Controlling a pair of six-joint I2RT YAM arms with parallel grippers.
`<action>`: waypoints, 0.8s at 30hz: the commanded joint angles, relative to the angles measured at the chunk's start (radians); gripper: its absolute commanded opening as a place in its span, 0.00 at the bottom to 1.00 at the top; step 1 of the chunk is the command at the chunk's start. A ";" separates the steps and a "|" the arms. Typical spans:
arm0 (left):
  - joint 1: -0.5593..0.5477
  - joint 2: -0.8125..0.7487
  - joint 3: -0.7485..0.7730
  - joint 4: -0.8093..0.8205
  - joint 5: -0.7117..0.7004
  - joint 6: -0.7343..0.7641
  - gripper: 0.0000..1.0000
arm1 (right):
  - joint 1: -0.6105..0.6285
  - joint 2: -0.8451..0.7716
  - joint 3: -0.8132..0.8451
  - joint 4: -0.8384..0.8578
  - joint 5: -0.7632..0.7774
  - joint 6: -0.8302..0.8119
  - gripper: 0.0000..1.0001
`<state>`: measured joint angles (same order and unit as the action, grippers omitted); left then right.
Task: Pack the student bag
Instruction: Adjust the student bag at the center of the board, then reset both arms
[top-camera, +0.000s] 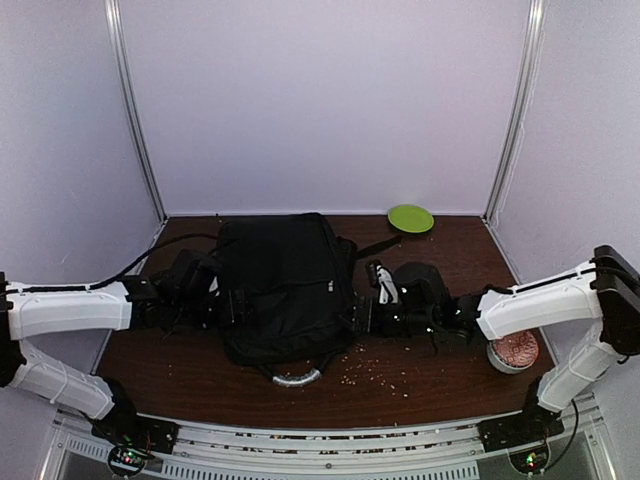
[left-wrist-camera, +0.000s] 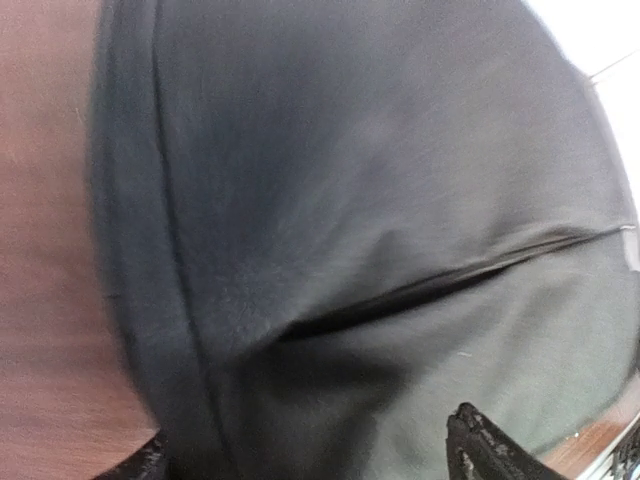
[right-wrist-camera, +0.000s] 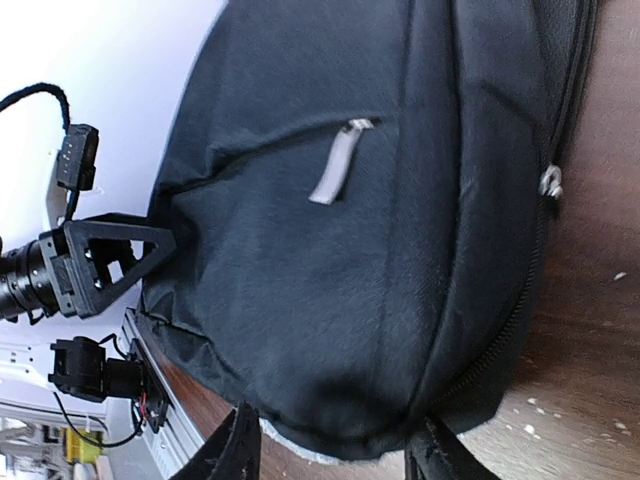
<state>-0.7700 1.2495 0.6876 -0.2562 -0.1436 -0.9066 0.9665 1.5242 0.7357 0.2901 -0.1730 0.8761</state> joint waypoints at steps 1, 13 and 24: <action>-0.013 -0.182 0.004 -0.019 -0.109 0.089 0.85 | 0.043 -0.202 0.023 -0.235 0.216 -0.249 0.52; -0.017 -0.496 0.153 -0.319 -0.441 0.258 0.98 | 0.045 -0.603 -0.105 -0.482 0.806 -0.373 0.76; -0.017 -0.479 0.256 -0.219 -0.519 0.604 0.98 | -0.285 -0.763 -0.052 -0.684 0.708 -0.271 0.99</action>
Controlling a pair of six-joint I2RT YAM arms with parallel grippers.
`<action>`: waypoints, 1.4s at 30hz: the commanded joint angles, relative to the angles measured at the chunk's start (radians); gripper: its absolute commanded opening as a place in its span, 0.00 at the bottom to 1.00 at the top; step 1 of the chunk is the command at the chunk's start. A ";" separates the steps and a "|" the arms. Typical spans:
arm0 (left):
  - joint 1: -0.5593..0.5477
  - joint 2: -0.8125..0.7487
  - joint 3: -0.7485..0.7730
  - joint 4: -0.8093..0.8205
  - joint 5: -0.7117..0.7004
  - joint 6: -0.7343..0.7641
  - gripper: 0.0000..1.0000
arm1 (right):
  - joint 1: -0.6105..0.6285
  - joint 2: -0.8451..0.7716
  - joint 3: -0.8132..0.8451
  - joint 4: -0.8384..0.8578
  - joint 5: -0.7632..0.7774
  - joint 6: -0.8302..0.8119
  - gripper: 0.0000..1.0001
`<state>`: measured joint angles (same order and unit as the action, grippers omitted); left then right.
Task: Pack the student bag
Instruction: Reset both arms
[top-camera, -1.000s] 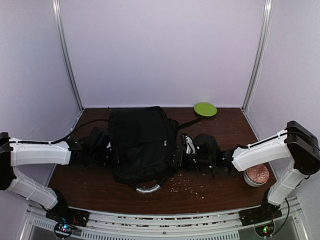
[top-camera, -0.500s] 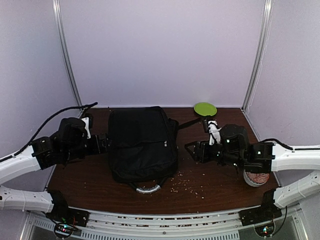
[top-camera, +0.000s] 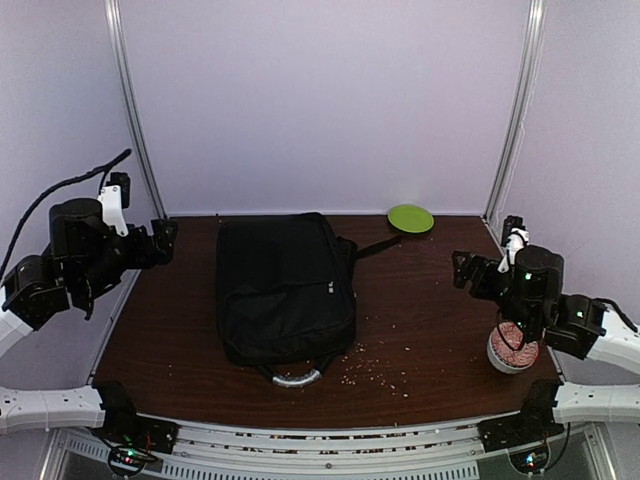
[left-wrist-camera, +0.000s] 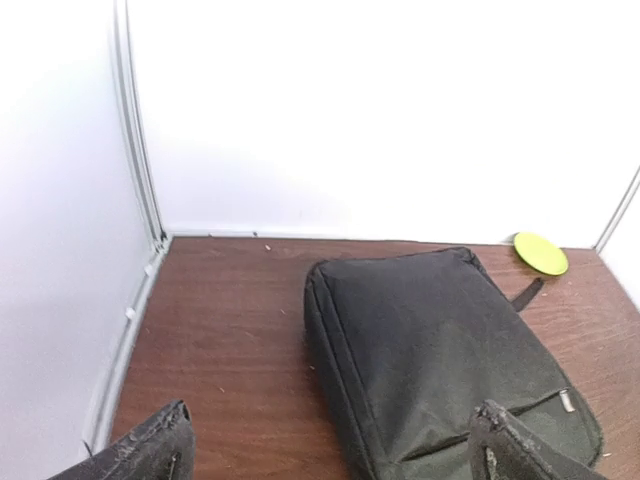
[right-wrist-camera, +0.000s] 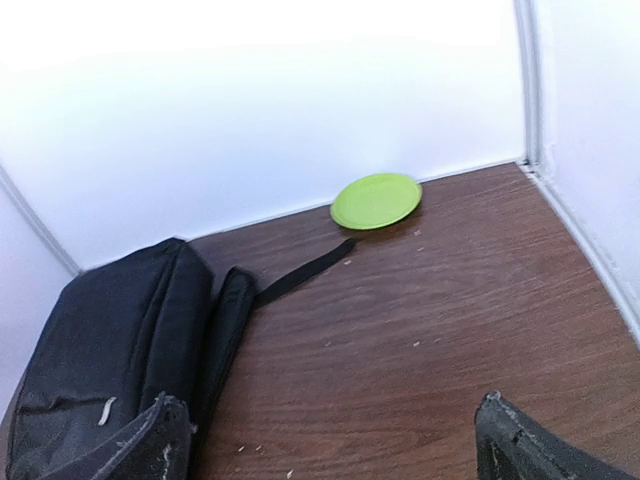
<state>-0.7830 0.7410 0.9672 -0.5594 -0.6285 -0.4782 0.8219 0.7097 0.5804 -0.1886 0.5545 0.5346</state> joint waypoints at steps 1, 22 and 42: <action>-0.004 0.030 -0.054 0.129 -0.023 0.195 0.98 | -0.207 0.077 0.137 -0.270 -0.073 0.083 1.00; -0.002 0.131 -0.102 0.158 -0.026 0.107 0.98 | -0.320 -0.126 -0.099 0.071 -0.211 0.044 0.99; 0.297 0.163 -0.036 0.171 0.392 0.145 0.98 | -0.220 0.008 0.196 0.025 0.110 -0.083 0.99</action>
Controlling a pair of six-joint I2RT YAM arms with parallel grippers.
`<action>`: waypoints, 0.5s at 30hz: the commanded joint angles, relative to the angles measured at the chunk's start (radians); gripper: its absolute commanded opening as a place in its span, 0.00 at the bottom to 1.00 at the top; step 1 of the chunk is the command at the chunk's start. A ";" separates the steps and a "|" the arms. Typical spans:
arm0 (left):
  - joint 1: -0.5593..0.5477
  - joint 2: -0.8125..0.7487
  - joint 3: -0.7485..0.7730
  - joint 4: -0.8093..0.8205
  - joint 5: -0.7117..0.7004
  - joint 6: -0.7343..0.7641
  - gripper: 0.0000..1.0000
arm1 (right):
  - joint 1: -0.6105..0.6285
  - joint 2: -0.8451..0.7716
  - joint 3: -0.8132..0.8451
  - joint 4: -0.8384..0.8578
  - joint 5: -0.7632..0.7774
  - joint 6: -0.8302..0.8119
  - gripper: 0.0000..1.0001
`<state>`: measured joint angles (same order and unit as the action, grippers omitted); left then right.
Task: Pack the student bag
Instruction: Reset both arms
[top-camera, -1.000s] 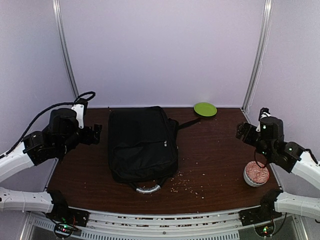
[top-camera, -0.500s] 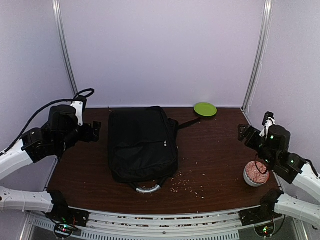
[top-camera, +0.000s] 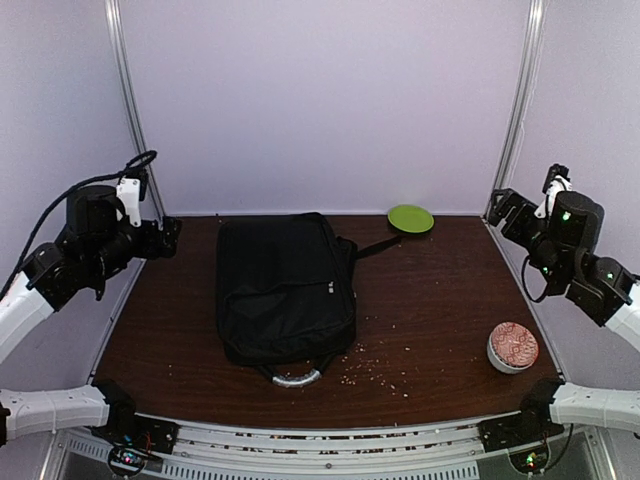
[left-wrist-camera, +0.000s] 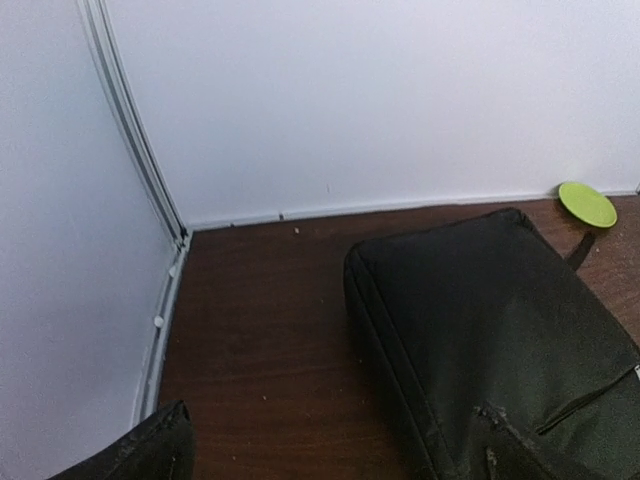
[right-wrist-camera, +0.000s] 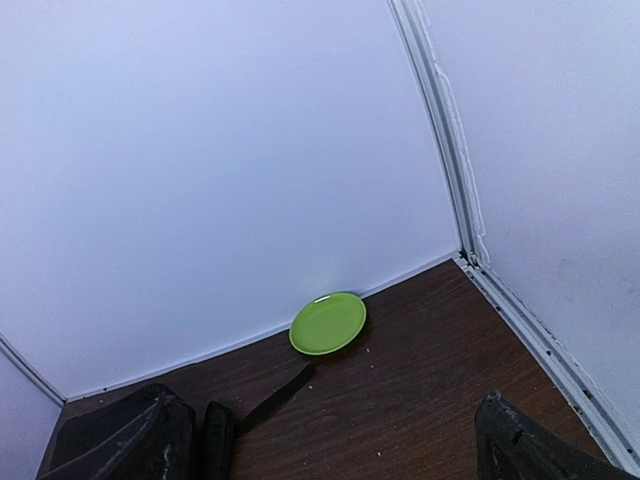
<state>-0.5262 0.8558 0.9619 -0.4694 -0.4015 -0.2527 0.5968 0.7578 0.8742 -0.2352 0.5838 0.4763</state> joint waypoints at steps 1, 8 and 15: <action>0.043 0.052 -0.032 0.083 0.162 -0.083 0.98 | 0.005 -0.049 -0.118 0.078 0.044 -0.026 1.00; 0.043 -0.019 -0.110 0.168 0.213 -0.082 0.98 | 0.005 -0.128 -0.274 0.195 -0.139 -0.084 0.99; 0.042 -0.051 -0.135 0.180 0.160 -0.071 0.98 | 0.005 -0.168 -0.338 0.257 -0.195 -0.139 1.00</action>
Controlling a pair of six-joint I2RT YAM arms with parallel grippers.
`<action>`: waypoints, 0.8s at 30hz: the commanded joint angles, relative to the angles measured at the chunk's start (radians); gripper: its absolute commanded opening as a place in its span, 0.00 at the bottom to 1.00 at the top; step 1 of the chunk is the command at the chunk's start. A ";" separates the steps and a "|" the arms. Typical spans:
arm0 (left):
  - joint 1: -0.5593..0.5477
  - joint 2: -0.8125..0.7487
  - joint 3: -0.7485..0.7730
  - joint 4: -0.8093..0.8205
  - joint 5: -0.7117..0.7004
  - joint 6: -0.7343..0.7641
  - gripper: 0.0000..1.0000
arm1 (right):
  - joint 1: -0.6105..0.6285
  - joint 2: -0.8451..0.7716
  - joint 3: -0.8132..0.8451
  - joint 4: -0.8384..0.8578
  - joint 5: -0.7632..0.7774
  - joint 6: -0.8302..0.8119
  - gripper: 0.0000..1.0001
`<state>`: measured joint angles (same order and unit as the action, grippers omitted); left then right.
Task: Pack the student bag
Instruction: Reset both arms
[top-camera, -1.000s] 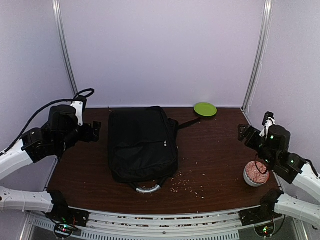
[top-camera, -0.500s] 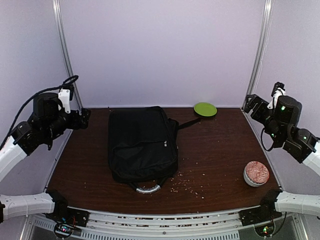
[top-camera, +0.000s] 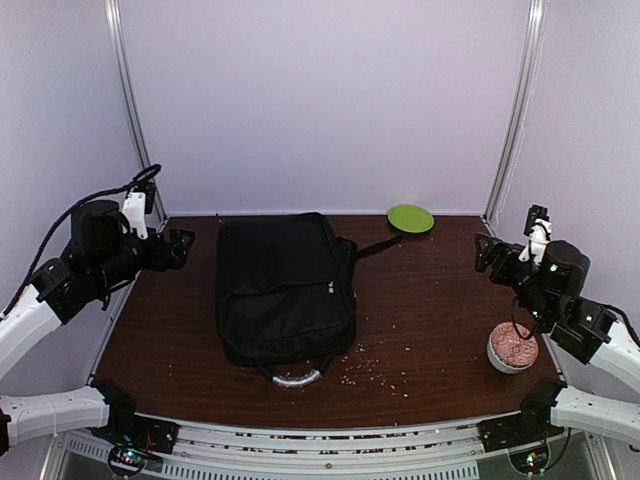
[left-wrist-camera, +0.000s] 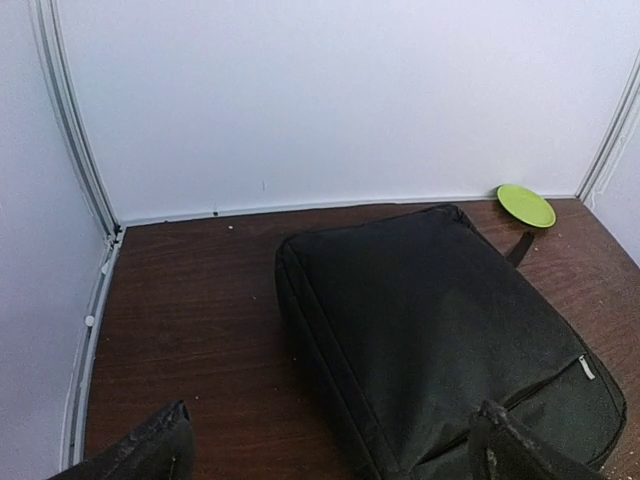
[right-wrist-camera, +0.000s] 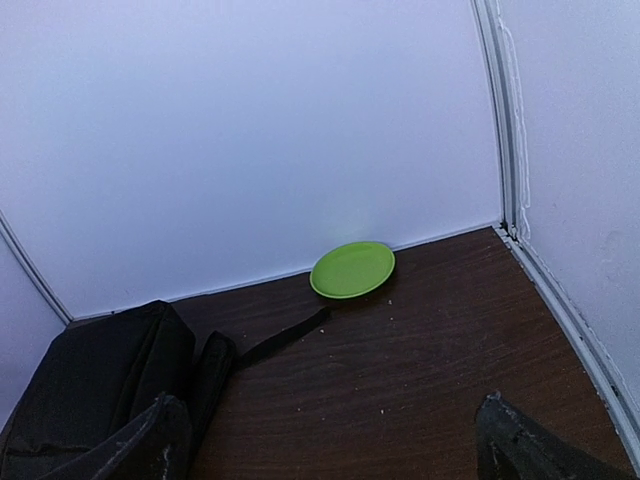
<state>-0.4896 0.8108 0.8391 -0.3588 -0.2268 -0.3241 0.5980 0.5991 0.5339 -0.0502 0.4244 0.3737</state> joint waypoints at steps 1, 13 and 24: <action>0.006 -0.004 -0.011 0.068 -0.019 0.004 0.98 | 0.003 -0.003 0.004 0.066 -0.025 -0.029 1.00; 0.005 -0.006 -0.011 0.066 -0.008 0.016 0.98 | -0.001 0.021 0.032 0.017 0.209 0.194 0.99; 0.005 0.003 -0.018 0.070 -0.080 -0.014 0.98 | -0.001 0.037 0.017 0.032 0.219 0.133 1.00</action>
<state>-0.4896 0.8131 0.8330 -0.3393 -0.2684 -0.3252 0.5980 0.6395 0.5453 -0.0227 0.6132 0.5259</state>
